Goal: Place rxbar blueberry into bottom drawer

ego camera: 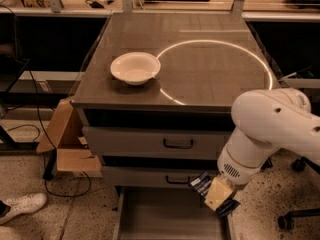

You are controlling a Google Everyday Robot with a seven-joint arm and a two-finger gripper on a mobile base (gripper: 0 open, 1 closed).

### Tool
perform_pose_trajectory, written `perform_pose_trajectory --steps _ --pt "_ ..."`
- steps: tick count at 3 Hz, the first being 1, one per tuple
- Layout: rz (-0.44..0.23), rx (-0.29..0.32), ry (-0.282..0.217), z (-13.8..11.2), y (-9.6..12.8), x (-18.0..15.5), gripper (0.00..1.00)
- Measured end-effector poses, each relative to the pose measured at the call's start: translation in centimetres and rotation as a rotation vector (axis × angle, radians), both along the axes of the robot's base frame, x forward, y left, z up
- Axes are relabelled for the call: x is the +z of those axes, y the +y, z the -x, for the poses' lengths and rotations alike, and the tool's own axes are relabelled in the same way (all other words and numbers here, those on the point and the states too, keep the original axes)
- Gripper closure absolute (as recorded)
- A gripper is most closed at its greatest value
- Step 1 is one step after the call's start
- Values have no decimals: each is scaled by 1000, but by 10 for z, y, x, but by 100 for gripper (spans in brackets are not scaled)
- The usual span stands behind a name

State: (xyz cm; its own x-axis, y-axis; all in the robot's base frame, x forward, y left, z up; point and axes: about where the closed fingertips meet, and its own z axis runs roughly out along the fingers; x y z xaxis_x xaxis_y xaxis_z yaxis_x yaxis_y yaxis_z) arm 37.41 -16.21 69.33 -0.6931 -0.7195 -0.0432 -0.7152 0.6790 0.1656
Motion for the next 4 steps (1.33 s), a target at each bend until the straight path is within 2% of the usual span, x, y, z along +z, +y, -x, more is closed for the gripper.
perform_pose_trajectory --steps 1,2,3,4 --pt "4 -13 23 8 4 -24 100" --pt "-39 -54 54 18 24 -67 100" --pt "-44 -72 61 20 24 -72 100" --pt "-59 -129 88 29 26 -89 100"
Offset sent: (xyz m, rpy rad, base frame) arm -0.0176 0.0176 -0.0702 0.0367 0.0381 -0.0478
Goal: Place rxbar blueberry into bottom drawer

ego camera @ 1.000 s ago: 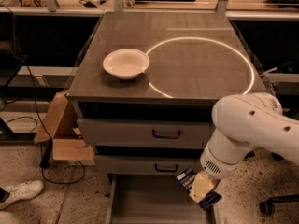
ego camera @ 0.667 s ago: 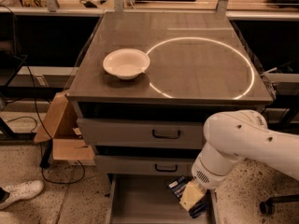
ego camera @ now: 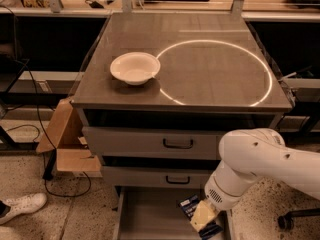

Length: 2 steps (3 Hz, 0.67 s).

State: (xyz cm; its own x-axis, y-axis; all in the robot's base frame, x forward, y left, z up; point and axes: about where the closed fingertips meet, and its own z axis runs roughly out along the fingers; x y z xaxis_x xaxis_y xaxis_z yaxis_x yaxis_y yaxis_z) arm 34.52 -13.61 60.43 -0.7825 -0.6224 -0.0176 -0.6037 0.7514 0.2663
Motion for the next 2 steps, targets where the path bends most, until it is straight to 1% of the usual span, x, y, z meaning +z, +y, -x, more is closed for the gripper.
perform_pose_trajectory --steps 1,2 --pt "-35 -97 45 8 7 -36 100" --pt "-68 -169 71 6 14 -71 100"
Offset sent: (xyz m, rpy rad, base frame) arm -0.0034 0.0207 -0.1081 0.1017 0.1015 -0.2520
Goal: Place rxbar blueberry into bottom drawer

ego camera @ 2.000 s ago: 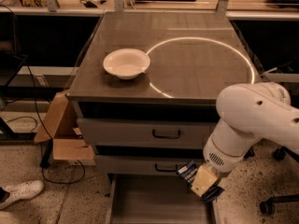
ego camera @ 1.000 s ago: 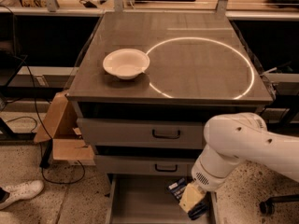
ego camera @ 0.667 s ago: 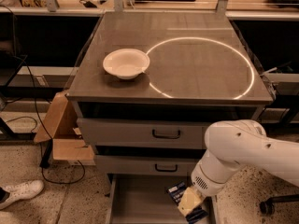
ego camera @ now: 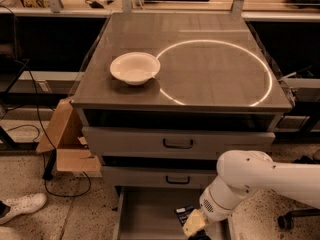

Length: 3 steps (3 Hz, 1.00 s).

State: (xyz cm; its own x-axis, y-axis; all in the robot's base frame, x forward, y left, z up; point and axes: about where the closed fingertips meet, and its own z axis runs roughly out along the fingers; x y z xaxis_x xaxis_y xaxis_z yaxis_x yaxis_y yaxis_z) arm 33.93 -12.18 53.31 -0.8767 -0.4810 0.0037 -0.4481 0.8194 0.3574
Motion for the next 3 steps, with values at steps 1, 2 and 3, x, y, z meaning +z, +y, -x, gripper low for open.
perform_pose_trajectory --steps 1,2,3 --pt "0 0 0 0 0 0 100" --pt "-51 -30 43 5 8 -25 100" --pt "-144 -88 126 4 31 -87 100"
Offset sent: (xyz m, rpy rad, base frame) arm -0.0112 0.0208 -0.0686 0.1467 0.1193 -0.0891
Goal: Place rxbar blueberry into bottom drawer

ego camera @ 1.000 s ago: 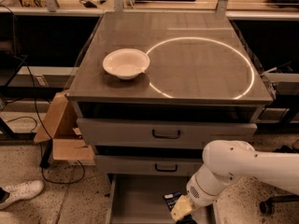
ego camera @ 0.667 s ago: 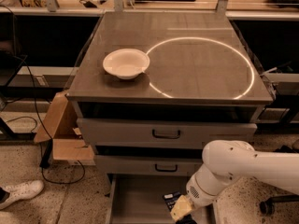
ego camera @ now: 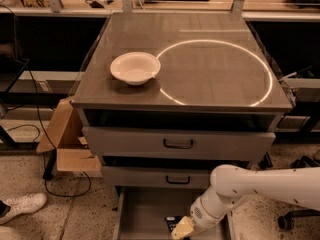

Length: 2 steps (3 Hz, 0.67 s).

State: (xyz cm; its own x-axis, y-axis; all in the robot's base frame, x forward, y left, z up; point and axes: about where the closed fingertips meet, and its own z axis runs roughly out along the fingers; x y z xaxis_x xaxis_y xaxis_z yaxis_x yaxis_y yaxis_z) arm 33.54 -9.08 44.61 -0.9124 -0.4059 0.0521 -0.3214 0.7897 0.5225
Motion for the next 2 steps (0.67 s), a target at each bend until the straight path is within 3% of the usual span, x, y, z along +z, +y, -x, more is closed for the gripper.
perform_pose_trajectory --steps 1,2 --pt "0 0 0 0 0 0 100" --pt "5 -76 -8 -3 -7 -12 100"
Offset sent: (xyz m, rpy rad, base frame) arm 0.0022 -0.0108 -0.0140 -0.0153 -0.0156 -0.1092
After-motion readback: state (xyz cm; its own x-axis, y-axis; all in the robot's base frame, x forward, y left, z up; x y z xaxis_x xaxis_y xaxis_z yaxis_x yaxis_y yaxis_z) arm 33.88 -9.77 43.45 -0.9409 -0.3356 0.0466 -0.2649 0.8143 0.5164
